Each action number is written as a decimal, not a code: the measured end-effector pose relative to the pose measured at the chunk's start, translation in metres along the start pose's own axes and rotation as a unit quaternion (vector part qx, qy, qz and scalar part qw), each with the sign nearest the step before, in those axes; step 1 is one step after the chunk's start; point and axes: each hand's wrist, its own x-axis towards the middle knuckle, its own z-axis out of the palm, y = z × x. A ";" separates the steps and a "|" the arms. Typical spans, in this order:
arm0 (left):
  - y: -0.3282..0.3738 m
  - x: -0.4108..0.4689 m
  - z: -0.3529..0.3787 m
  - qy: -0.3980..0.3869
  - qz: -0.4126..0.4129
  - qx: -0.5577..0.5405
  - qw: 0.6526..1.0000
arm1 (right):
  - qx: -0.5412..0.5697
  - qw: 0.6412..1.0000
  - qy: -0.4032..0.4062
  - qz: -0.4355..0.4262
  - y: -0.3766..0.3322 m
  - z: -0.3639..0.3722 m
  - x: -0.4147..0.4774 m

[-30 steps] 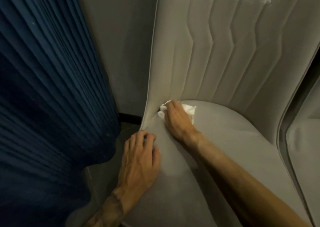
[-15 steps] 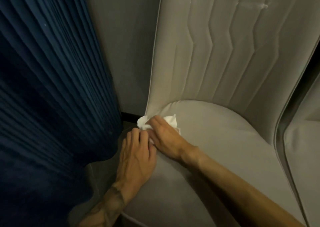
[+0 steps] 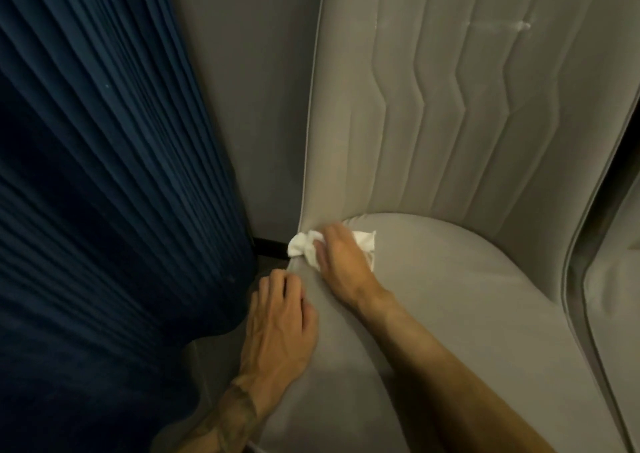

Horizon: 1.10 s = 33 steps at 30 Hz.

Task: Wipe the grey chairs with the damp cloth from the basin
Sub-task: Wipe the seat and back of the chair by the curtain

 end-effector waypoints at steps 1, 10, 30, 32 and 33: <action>0.001 0.002 0.002 -0.001 -0.002 0.000 1.000 | -0.004 1.000 -0.016 -0.018 -0.005 0.006 -0.003; 0.005 0.074 0.009 0.008 0.077 0.059 0.995 | -0.047 0.988 0.147 0.000 0.023 -0.048 0.021; 0.057 0.317 -0.048 0.300 0.266 -0.031 0.916 | -0.427 0.814 0.350 -0.184 0.094 -0.255 0.117; 0.055 0.319 -0.046 0.308 0.268 -0.035 0.912 | -0.436 0.800 0.375 -0.172 0.085 -0.292 0.135; 0.055 0.320 -0.045 0.310 0.268 -0.036 0.912 | -0.429 0.792 0.406 -0.152 0.080 -0.310 0.145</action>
